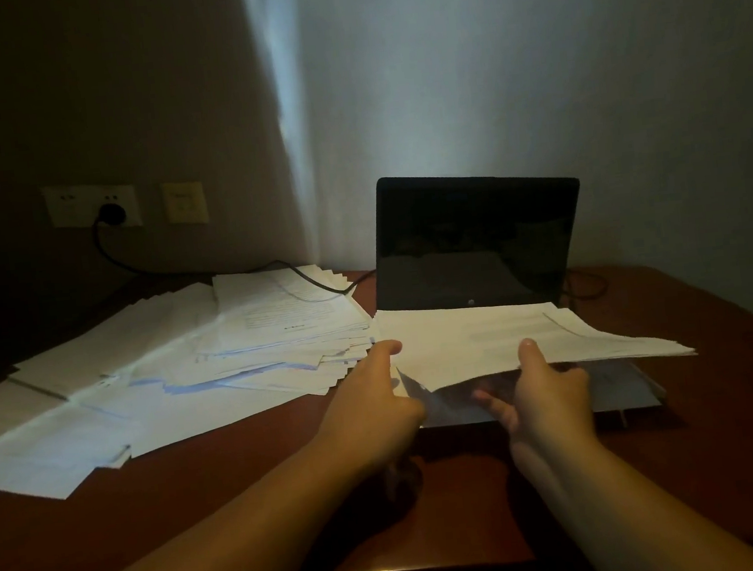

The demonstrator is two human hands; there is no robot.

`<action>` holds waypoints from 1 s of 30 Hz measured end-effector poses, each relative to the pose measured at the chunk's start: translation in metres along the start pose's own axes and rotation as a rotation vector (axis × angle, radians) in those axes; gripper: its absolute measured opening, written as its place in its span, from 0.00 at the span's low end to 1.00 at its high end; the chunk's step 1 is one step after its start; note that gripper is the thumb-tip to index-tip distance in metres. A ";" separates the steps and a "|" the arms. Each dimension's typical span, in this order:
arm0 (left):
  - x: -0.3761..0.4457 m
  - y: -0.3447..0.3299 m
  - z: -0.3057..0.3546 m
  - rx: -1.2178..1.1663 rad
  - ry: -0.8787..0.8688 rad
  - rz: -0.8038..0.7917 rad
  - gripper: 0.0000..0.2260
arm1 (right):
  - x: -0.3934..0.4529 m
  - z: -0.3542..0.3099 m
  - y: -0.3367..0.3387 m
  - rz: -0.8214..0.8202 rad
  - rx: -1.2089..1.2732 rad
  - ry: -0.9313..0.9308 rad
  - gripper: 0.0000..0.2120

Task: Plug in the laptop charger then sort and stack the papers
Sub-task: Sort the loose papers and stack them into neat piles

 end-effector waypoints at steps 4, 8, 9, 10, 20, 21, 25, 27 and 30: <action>-0.005 0.001 0.002 0.066 -0.094 -0.046 0.32 | -0.007 0.006 -0.002 -0.055 -0.020 -0.082 0.20; -0.003 0.000 0.004 0.350 -0.132 -0.071 0.26 | -0.011 0.007 0.002 -0.050 -0.118 -0.096 0.12; -0.001 -0.001 0.003 0.412 -0.124 -0.059 0.26 | -0.012 0.006 0.002 -0.059 -0.145 -0.104 0.09; 0.001 -0.002 0.003 0.456 -0.119 -0.047 0.27 | -0.012 0.006 0.004 -0.068 -0.157 -0.116 0.07; 0.010 -0.018 0.006 0.742 -0.165 -0.019 0.26 | -0.027 0.022 0.013 -0.150 -0.116 -0.255 0.10; 0.012 -0.019 0.006 0.737 -0.162 -0.014 0.25 | -0.026 0.023 0.012 -0.151 -0.134 -0.243 0.09; 0.016 -0.017 0.008 0.706 -0.140 -0.020 0.25 | -0.019 0.019 0.011 -0.151 -0.170 -0.158 0.05; 0.017 -0.014 0.010 0.678 -0.137 -0.014 0.25 | -0.017 0.018 0.011 -0.148 -0.185 -0.117 0.05; 0.019 -0.011 0.009 0.644 -0.120 0.016 0.24 | -0.018 0.018 0.009 -0.172 -0.248 -0.060 0.06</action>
Point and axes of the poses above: each hand's wrist, its own x-axis towards the middle knuckle, its own y-axis out of the back of the hand, z = x × y, the point moved 3 cm from there along x, towards the middle knuckle, and after that the axes turned 8 degrees about -z, right-handed, at the moved point
